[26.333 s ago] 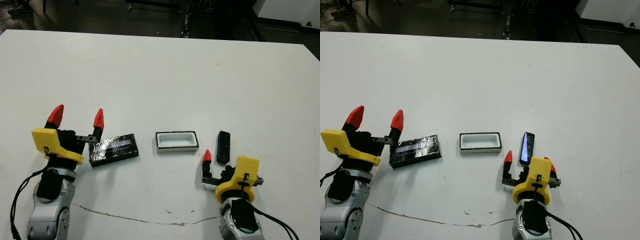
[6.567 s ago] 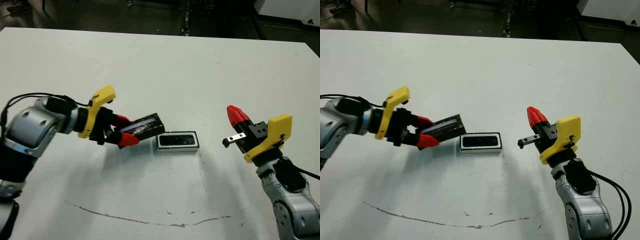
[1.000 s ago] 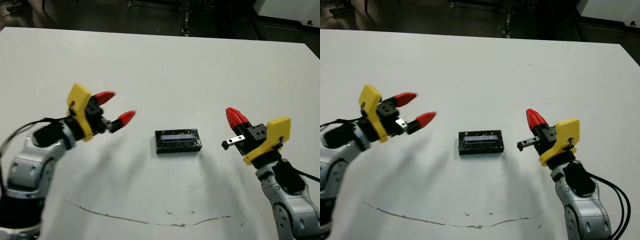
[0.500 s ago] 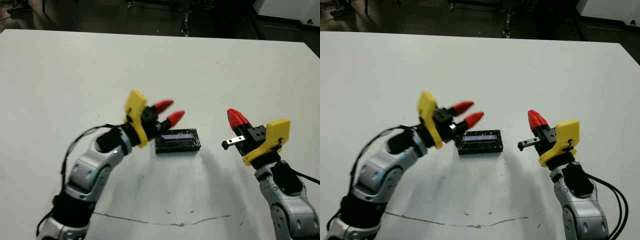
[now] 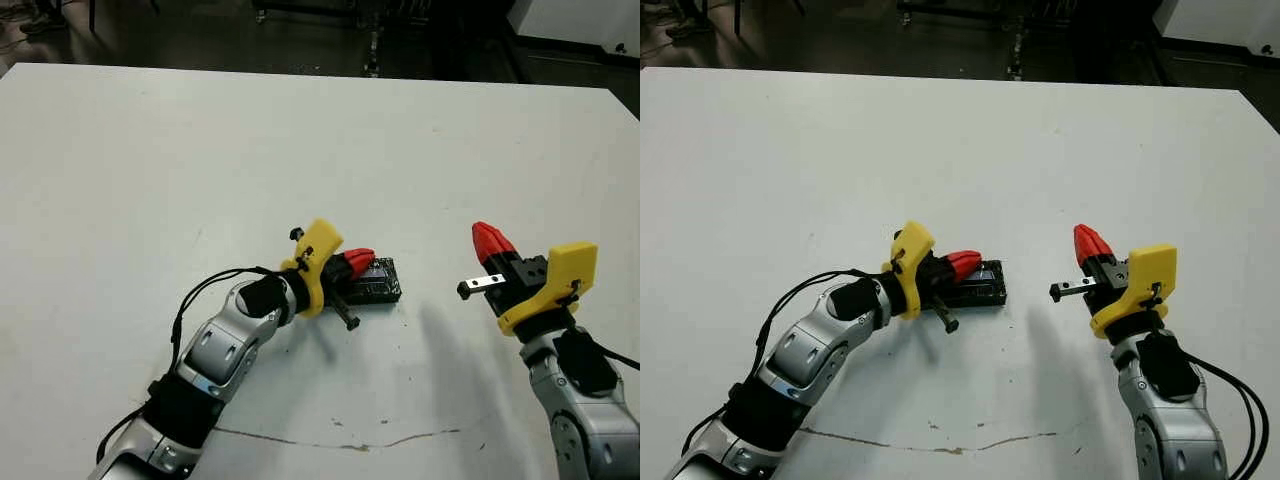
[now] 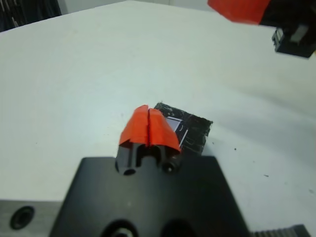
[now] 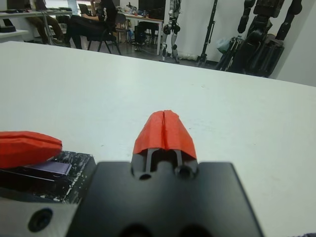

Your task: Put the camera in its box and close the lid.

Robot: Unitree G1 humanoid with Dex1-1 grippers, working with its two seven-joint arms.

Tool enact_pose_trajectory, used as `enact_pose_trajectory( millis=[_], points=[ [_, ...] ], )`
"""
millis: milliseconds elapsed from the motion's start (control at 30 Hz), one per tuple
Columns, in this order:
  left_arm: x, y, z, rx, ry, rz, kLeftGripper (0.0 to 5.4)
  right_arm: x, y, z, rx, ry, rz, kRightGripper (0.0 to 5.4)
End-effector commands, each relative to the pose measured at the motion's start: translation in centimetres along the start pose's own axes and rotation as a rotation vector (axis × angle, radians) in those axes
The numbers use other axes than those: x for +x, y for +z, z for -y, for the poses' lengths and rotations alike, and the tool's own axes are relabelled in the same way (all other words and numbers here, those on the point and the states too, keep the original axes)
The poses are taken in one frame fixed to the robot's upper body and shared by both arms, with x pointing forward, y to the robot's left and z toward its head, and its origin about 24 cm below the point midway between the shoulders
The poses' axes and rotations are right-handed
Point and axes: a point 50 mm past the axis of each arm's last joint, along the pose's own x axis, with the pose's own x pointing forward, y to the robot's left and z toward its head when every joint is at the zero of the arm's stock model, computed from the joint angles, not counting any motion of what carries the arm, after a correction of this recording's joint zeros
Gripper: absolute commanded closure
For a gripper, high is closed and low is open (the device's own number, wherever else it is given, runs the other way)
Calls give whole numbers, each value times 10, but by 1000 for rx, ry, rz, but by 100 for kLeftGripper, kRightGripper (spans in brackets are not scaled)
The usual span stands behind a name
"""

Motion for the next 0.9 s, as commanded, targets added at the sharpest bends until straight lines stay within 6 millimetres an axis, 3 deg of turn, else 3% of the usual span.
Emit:
enact_pose_trajectory(
  millis=[33,233,367,633,900],
  points=[
    [-5,-42,10,-73,-37,-203,538,-1,0,0,7,-7,-13,540],
    [-7,-38,9,-78,-58,-194,538,0,-1,-1,8,10,-2,540],
    [-15,-23,5,-101,-61,-115,538,0,-1,-4,16,13,-1,540],
    [-66,22,-28,-91,143,178,538,0,0,-6,24,11,18,540],
    [-119,33,-68,15,512,388,538,2,2,-6,14,-31,42,540]
  ],
)
